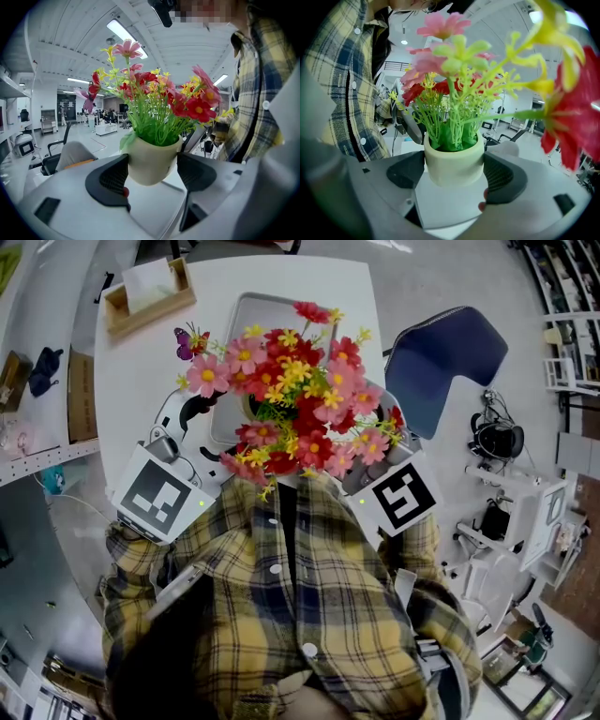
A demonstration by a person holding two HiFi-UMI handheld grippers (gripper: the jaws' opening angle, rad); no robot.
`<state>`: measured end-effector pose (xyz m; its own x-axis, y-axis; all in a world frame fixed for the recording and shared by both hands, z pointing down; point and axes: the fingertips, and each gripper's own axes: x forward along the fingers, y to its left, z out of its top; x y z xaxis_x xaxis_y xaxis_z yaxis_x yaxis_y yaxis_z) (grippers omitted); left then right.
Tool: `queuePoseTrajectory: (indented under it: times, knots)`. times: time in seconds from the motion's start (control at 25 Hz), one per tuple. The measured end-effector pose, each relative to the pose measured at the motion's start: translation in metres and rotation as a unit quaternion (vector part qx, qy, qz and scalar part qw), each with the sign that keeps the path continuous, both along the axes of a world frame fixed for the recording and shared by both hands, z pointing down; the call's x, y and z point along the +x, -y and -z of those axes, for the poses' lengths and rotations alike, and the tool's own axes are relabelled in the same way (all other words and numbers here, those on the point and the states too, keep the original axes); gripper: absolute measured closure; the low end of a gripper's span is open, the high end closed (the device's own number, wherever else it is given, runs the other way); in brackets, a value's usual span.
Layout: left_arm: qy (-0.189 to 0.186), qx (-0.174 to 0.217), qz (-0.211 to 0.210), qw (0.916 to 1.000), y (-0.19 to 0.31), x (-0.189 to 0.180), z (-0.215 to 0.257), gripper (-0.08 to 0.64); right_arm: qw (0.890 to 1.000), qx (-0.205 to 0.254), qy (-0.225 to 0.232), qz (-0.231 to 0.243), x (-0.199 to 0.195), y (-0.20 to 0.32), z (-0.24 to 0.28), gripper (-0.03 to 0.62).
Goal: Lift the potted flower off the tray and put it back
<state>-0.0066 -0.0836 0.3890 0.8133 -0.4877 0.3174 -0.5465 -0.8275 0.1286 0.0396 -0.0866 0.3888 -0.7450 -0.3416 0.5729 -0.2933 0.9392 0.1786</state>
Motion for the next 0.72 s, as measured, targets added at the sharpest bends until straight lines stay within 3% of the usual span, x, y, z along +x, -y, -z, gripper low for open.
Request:
queuePoseTrajectory:
  times: [0.72]
  knots:
    - [-0.005, 0.004, -0.003, 1.0, 0.001, 0.0017, 0.0091, 0.222, 1.0, 0.002, 0.006, -0.004, 0.0016, 0.0013, 0.0094, 0.224]
